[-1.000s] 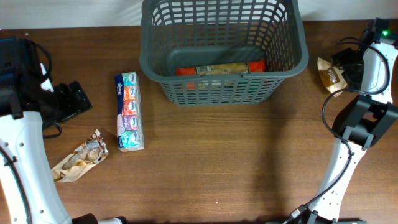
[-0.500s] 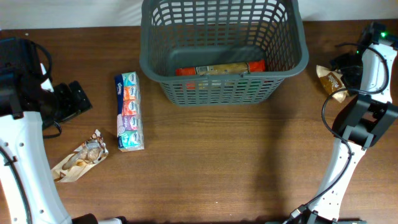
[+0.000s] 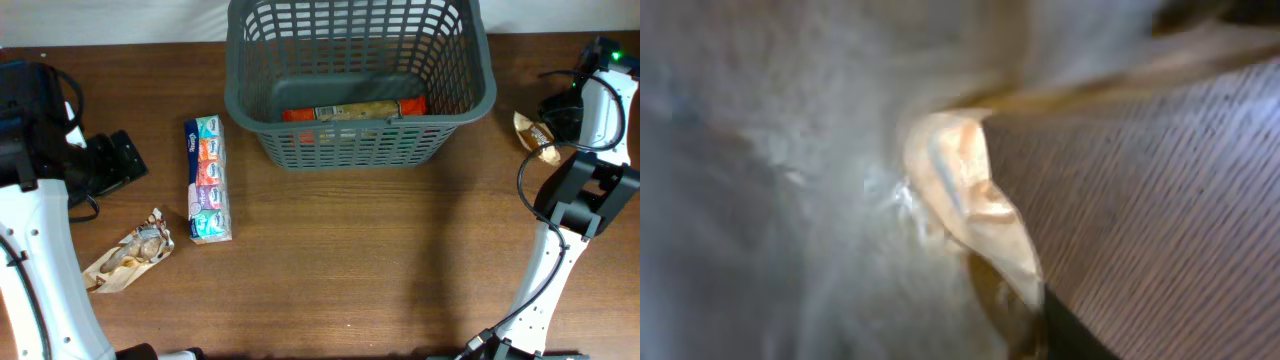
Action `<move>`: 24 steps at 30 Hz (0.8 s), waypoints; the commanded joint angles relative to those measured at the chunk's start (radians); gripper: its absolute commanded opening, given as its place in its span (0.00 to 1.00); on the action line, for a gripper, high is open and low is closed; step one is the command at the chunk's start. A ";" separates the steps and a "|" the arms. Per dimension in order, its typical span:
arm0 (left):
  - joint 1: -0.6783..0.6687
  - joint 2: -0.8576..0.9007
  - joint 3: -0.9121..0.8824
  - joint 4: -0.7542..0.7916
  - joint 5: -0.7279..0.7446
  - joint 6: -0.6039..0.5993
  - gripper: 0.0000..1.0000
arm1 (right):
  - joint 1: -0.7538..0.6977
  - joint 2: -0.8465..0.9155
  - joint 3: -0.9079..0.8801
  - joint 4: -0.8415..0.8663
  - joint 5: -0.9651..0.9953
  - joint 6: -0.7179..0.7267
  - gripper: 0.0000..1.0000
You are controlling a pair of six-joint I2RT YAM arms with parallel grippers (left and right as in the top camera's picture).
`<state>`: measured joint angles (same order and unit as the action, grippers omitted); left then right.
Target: Pack container
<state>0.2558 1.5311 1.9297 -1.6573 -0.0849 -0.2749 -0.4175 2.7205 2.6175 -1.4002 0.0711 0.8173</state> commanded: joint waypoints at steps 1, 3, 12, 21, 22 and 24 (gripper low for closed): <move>0.005 0.003 -0.001 -0.001 0.003 0.014 0.99 | -0.005 0.019 -0.016 -0.010 0.031 -0.001 0.32; 0.005 0.003 -0.001 -0.001 0.003 0.014 0.99 | -0.005 0.019 -0.016 -0.013 0.031 -0.001 0.25; 0.005 0.003 -0.001 -0.001 0.003 0.014 0.99 | -0.003 0.019 -0.016 -0.062 0.032 -0.005 0.04; 0.005 0.003 -0.001 -0.001 0.003 0.014 0.99 | -0.001 -0.031 0.032 -0.085 0.047 -0.134 0.04; 0.005 0.003 -0.001 -0.001 0.003 0.014 0.99 | -0.001 -0.043 0.039 -0.085 0.046 -0.134 0.04; 0.005 0.003 -0.001 -0.001 0.003 0.014 0.99 | -0.001 -0.076 0.066 -0.085 0.045 -0.143 0.04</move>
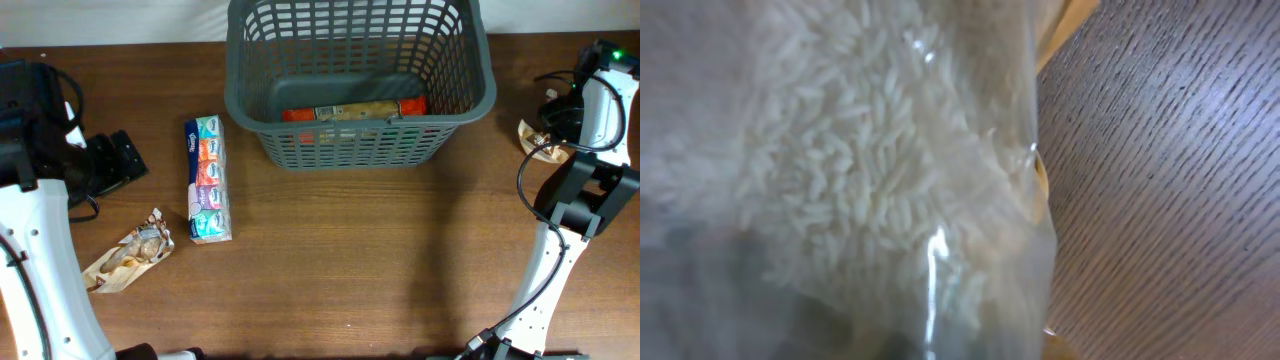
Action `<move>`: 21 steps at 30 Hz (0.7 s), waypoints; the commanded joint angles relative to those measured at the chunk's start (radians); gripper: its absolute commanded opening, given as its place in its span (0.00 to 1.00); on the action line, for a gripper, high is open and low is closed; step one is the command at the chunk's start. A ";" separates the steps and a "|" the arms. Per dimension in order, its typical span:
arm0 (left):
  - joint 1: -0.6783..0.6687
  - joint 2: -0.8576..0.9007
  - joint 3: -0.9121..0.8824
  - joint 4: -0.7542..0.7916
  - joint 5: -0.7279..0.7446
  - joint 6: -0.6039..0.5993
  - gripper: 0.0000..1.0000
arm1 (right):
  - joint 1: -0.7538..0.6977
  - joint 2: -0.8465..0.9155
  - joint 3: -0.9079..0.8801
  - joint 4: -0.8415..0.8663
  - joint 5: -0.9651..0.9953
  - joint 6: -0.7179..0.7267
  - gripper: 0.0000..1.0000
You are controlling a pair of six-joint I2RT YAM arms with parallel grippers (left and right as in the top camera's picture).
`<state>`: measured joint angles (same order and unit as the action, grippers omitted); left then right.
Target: Pack container
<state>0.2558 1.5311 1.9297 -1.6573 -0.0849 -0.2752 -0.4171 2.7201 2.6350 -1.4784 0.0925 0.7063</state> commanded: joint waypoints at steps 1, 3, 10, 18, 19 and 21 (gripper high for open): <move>0.005 0.003 -0.001 -0.001 0.003 0.015 0.99 | -0.001 -0.090 0.064 -0.007 0.023 -0.045 0.04; 0.005 0.003 -0.001 -0.001 0.003 0.015 0.99 | 0.002 -0.128 0.103 -0.008 0.023 -0.070 0.04; 0.005 0.003 -0.001 -0.001 0.003 0.015 0.99 | 0.030 -0.284 0.274 -0.010 0.018 -0.132 0.04; 0.005 0.003 -0.001 -0.001 0.003 0.015 0.99 | 0.125 -0.489 0.485 0.076 -0.181 -0.249 0.04; 0.005 0.003 -0.001 -0.001 0.003 0.015 0.99 | 0.143 -0.505 0.498 0.095 -0.222 -0.269 0.04; 0.005 0.003 -0.001 -0.001 0.003 0.015 0.99 | 0.195 -0.544 0.506 0.146 -0.320 -0.325 0.04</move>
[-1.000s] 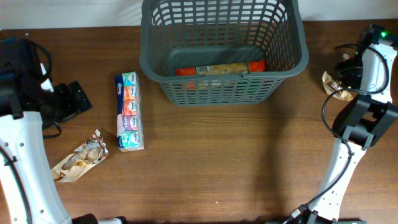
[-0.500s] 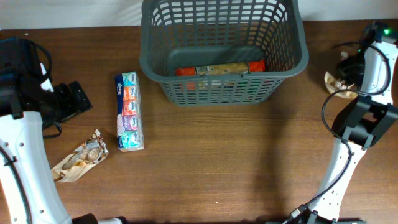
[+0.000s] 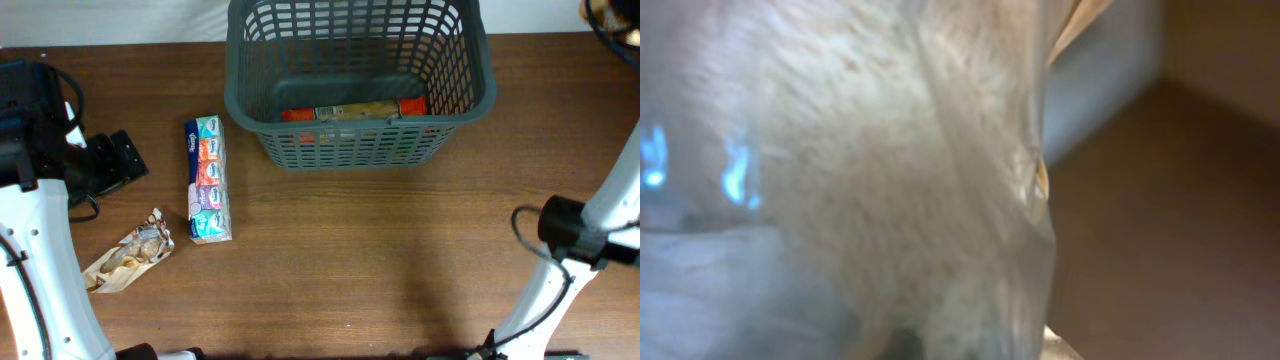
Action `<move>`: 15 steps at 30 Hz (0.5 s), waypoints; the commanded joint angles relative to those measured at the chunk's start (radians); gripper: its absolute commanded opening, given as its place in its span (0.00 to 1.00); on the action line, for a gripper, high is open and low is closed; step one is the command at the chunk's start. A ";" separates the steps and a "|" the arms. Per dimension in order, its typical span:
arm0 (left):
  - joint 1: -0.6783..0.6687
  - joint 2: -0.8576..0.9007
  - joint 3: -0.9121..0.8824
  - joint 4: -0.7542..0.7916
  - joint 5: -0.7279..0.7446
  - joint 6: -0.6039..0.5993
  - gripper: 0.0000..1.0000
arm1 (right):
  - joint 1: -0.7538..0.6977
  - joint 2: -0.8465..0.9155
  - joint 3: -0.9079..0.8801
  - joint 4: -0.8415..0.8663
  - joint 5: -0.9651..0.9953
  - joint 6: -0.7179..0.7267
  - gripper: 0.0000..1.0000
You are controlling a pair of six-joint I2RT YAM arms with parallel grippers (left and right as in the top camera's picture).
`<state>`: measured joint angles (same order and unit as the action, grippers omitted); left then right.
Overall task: Pack container
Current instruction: 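Lift the snack pouch with the right gripper and carry it over the basket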
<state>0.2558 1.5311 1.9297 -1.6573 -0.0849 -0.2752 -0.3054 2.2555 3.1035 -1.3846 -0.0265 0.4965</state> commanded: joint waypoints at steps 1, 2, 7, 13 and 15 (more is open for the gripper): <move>0.005 0.003 -0.001 -0.001 0.003 0.015 0.99 | 0.114 -0.094 0.037 0.073 -0.241 -0.145 0.04; 0.005 0.003 -0.001 -0.001 0.003 0.015 0.99 | 0.147 -0.106 0.037 0.089 -0.275 -0.177 0.04; 0.005 0.003 -0.001 -0.001 0.003 0.015 0.99 | 0.313 -0.108 0.034 0.079 -0.314 -0.412 0.04; 0.005 0.003 -0.001 -0.001 0.003 0.015 0.99 | 0.461 -0.090 -0.032 0.018 -0.314 -0.821 0.04; 0.005 0.003 -0.001 -0.001 0.003 0.015 0.99 | 0.481 -0.089 -0.077 0.018 -0.314 -0.891 0.04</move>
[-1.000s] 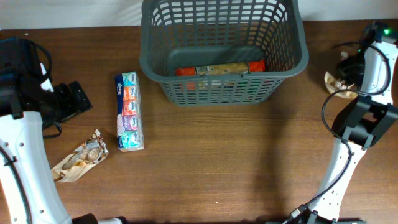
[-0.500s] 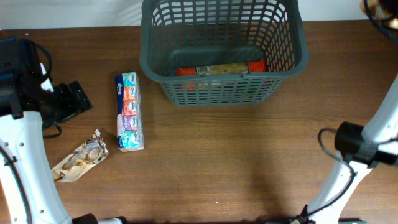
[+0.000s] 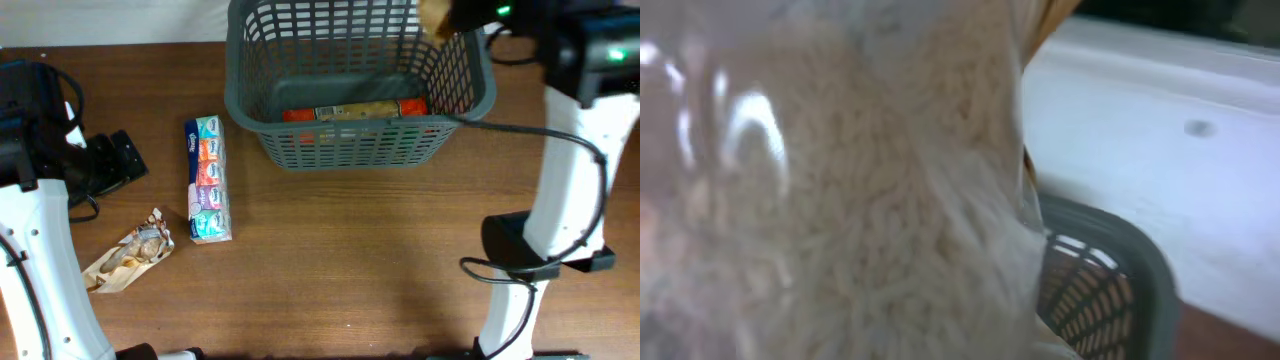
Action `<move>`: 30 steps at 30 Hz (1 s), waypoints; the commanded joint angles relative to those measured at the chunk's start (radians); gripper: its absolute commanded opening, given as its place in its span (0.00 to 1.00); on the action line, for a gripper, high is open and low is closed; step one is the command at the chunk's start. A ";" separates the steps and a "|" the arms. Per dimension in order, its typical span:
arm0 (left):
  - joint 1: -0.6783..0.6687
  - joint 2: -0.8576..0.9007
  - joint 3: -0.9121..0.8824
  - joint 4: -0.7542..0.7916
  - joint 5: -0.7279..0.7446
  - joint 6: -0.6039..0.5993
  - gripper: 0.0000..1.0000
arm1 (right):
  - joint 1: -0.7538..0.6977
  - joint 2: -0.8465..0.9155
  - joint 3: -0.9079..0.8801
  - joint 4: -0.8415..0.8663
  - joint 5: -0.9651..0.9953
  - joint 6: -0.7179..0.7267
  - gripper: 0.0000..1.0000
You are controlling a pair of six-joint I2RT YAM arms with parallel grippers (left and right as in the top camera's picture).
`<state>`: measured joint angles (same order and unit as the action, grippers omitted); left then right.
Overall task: Pack container
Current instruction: 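Lift the snack pouch with the right gripper and carry it over the basket, then lower the snack pouch into the basket and open the right gripper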
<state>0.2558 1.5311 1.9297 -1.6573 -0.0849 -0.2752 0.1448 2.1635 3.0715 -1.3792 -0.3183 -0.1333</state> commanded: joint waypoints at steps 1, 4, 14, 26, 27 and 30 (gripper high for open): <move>0.005 0.003 -0.001 -0.001 0.003 0.015 0.99 | 0.036 0.003 -0.072 0.015 -0.022 -0.289 0.04; 0.005 0.003 -0.001 -0.001 0.003 0.015 0.99 | 0.045 0.003 -0.164 0.035 -0.023 -0.351 0.04; 0.005 0.003 -0.001 -0.001 0.003 0.015 0.99 | 0.045 0.003 -0.479 0.232 -0.043 -0.492 0.04; 0.005 0.003 -0.001 -0.001 0.003 0.015 0.99 | 0.045 0.004 -0.711 0.428 -0.053 -0.657 0.04; 0.005 0.003 -0.001 -0.001 0.003 0.015 0.99 | 0.045 0.004 -0.735 0.430 -0.053 -0.657 0.04; 0.005 0.003 -0.001 -0.001 0.003 0.015 0.99 | 0.045 0.004 -0.803 0.441 -0.052 -0.662 0.04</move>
<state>0.2558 1.5311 1.9297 -1.6573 -0.0849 -0.2752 0.1867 2.1838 2.3169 -0.9562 -0.3397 -0.7704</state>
